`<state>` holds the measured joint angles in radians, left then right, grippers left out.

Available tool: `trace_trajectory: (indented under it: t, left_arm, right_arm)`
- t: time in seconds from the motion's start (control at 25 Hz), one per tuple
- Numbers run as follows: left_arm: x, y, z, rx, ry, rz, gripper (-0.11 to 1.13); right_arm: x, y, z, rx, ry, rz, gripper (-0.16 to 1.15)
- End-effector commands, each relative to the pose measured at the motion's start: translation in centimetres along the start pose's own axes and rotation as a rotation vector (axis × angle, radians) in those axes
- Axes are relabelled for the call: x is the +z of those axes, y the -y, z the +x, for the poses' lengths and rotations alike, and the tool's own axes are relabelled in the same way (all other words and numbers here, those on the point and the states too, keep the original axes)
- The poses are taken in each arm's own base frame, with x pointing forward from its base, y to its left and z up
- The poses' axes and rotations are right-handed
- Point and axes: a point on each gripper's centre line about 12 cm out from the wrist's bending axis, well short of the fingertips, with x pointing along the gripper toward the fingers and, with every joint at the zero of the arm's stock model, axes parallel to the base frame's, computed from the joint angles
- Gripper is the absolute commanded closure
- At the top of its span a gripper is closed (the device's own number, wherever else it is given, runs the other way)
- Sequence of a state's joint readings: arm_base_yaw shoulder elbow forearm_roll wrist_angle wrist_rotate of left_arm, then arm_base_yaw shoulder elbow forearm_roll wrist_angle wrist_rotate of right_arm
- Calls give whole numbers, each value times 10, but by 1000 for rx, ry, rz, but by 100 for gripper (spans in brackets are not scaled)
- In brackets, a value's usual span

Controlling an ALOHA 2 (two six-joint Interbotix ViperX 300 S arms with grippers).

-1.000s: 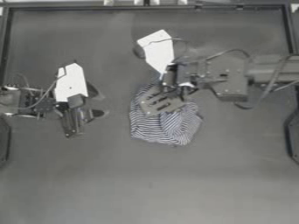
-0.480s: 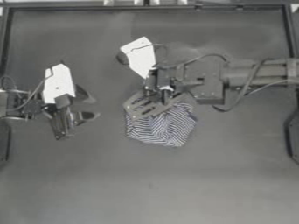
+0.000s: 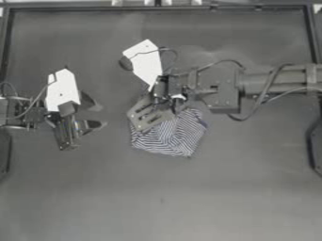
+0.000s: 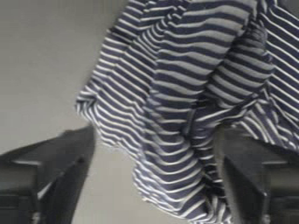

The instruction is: Fold shirt

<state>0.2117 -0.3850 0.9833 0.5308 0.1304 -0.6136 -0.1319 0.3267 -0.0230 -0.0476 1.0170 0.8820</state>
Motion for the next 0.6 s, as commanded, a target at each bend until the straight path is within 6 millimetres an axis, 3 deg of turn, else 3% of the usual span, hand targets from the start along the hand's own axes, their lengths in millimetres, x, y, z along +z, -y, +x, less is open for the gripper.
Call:
trace_trajectory:
  t: [0.04,0.36,0.6]
  left_arm:
    - [8,0,-4,-4,31,-7,21]
    - [16,-4,-4,8,46,-32,21]
    - [45,-8,-11,66,42,-33,21]
  right_arm:
    - [1,-3,-40,54,75,-10,3]
    - [-12,5,-77,105,160,-14,3]
    - [-26,21,-96,161,218,-13,5]
